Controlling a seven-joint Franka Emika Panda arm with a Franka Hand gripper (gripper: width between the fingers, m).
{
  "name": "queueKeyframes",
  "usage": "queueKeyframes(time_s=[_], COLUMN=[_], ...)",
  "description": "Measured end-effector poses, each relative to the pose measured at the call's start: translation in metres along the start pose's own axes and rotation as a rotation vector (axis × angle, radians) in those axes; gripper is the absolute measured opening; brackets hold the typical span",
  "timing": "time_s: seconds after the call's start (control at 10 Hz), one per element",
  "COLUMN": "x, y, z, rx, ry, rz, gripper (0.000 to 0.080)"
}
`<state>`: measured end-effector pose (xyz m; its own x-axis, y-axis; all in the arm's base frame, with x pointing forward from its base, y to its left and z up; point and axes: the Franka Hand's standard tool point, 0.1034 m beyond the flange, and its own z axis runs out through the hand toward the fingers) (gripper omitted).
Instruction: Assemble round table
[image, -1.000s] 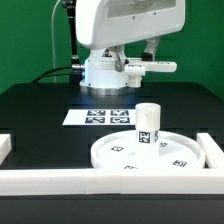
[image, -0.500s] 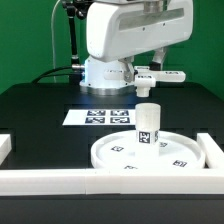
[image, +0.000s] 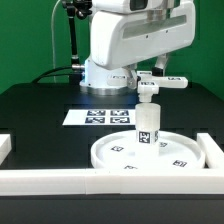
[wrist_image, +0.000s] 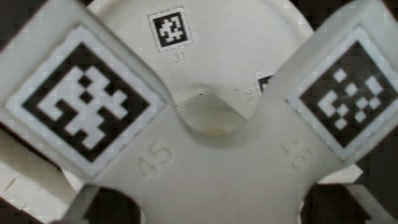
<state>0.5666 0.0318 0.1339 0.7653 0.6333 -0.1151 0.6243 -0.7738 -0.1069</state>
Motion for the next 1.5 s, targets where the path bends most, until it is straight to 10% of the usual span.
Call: queueKeyframes(time_s=[1.5], x=[0.009], y=[0.003], z=[0.006], rx=[-0.017], ry=[0.019], rz=[0.008], gripper=[0.0449])
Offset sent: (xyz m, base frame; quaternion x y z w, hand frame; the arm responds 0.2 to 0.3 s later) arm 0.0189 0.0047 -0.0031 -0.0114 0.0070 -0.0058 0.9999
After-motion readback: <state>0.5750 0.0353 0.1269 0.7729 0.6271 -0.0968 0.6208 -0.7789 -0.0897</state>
